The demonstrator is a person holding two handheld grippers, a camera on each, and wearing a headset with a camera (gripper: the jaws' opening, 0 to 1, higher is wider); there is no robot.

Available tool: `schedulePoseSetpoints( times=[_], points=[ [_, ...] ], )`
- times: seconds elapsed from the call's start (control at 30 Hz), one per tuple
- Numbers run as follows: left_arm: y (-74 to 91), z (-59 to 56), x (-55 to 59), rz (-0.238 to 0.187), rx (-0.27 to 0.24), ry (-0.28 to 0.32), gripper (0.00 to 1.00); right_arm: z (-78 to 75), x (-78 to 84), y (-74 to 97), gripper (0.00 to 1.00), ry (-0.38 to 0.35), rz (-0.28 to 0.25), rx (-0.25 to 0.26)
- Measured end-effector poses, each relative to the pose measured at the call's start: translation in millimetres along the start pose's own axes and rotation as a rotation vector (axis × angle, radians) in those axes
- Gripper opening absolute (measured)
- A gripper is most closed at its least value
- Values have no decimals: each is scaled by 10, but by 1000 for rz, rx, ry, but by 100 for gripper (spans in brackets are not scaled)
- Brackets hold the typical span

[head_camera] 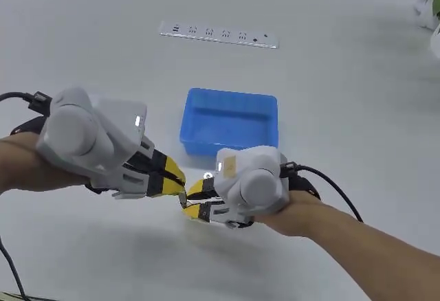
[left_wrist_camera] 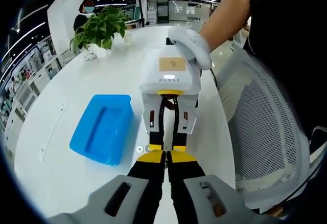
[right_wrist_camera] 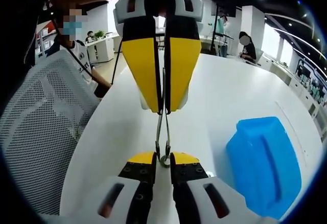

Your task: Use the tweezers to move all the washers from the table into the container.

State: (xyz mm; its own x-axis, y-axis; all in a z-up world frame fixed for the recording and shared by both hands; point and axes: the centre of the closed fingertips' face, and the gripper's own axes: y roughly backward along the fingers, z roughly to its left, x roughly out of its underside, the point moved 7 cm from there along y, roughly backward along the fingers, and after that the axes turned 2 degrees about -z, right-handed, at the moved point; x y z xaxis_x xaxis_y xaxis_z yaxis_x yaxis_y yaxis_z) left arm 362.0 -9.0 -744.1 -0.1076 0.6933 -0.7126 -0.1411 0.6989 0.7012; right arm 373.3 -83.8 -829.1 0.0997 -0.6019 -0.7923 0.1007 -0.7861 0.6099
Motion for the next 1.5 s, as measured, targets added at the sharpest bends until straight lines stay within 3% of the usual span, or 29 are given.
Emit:
schedulePoseSetpoints(
  times=[0.87,1.5],
  points=[
    [14,-9,16,4,1,2,5,-2,-5,-37,10,-23,-8,2],
    [58,-20,-84,8,-1,-7,5,16,-70,58,10,-19,-6,6]
  ],
)
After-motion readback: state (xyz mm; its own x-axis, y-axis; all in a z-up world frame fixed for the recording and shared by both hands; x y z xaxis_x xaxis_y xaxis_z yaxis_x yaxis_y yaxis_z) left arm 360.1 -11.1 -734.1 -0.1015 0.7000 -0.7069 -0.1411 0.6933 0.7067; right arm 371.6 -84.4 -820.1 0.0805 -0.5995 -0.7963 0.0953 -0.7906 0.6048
